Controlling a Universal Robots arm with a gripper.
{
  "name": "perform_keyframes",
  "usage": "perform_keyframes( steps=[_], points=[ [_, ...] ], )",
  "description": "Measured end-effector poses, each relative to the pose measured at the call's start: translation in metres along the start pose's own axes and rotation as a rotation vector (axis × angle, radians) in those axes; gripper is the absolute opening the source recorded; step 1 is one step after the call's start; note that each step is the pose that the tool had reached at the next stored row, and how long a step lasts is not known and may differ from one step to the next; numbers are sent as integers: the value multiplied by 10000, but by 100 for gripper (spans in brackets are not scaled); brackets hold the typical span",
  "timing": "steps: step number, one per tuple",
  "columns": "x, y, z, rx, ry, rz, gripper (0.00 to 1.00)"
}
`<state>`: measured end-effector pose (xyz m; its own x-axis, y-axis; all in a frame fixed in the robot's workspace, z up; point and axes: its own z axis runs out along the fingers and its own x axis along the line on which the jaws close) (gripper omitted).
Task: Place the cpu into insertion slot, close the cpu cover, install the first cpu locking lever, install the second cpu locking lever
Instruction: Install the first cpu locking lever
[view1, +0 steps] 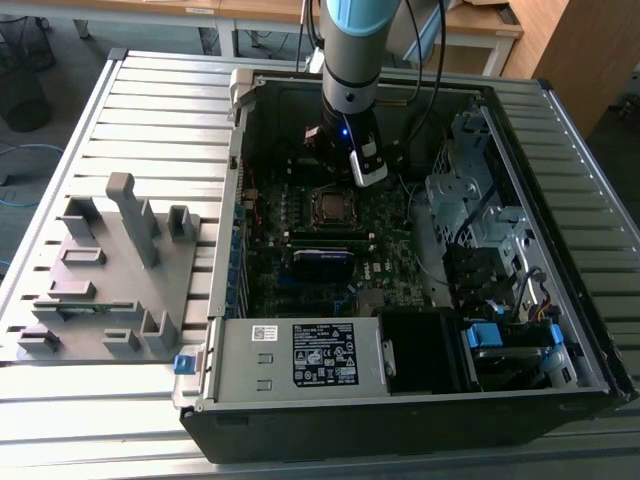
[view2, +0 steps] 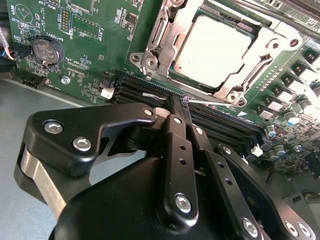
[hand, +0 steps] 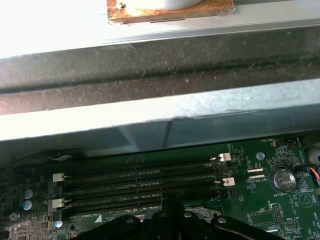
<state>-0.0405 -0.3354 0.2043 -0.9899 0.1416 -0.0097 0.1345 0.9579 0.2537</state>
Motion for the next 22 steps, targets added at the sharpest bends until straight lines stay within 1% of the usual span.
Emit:
perform_keyframes(
  steps=[7,11,19,22],
  points=[
    [0,-1,6,-3,-2,0,10],
    [0,-5,21,-10,-32,-8,10],
    [-8,-5,28,-12,-37,-9,10],
    [-13,-7,34,-15,-64,-17,10]
  ],
)
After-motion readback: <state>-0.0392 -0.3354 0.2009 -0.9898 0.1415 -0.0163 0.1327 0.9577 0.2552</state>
